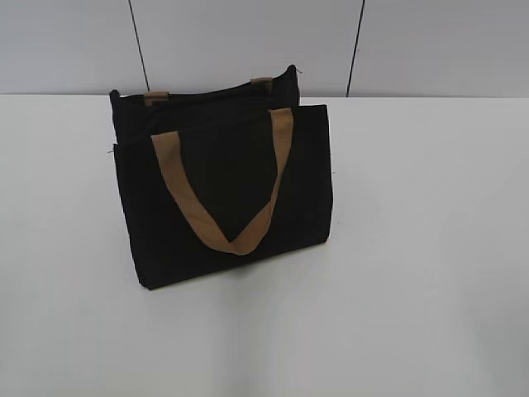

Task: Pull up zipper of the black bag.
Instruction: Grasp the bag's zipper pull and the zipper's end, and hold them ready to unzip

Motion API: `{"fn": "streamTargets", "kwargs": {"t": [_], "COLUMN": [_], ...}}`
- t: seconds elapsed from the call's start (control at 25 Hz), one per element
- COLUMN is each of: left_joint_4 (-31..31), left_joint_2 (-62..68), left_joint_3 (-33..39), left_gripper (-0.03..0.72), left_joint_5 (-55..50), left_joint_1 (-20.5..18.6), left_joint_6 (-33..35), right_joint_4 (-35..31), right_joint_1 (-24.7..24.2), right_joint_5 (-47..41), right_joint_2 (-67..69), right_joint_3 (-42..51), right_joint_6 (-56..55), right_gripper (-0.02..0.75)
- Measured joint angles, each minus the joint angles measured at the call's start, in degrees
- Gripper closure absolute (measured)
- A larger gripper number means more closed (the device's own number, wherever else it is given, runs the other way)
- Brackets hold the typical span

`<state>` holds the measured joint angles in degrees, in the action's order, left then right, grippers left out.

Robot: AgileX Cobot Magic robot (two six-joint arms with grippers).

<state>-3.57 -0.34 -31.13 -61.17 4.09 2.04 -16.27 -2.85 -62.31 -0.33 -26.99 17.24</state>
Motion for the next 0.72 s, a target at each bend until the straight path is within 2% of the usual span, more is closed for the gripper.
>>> {"fn": "streamTargets", "kwargs": {"t": [0.12, 0.2, 0.36, 0.48, 0.72], "left_joint_4": [-0.07, -0.12, -0.29, -2.15, -12.86], "left_joint_2": [1.97, 4.48, 11.46, 17.80, 31.59], "left_joint_3": [0.00, -0.33, -2.02, -2.19, -2.31], "left_gripper": [0.160, 0.109, 0.142, 0.155, 0.157], "left_joint_5": [0.15, 0.72, 3.41, 7.65, 18.42], "left_joint_1": [0.00, 0.00, 0.00, 0.00, 0.00], "left_joint_6": [0.00, 0.00, 0.23, 3.23, 12.15], "right_joint_4": [0.00, 0.00, -0.25, -0.41, -2.18], "right_joint_1": [0.00, 0.00, 0.00, 0.00, 0.00], "right_joint_5": [1.15, 1.67, 1.86, 1.90, 1.50], "right_joint_2": [3.68, 7.94, 18.36, 25.88, 40.53], "right_joint_3": [-2.22, -4.32, -9.64, -14.06, -23.65], "right_joint_6": [0.00, 0.00, -0.18, -0.18, 2.85], "right_gripper": [0.239, 0.239, 0.239, 0.248, 0.277]}}
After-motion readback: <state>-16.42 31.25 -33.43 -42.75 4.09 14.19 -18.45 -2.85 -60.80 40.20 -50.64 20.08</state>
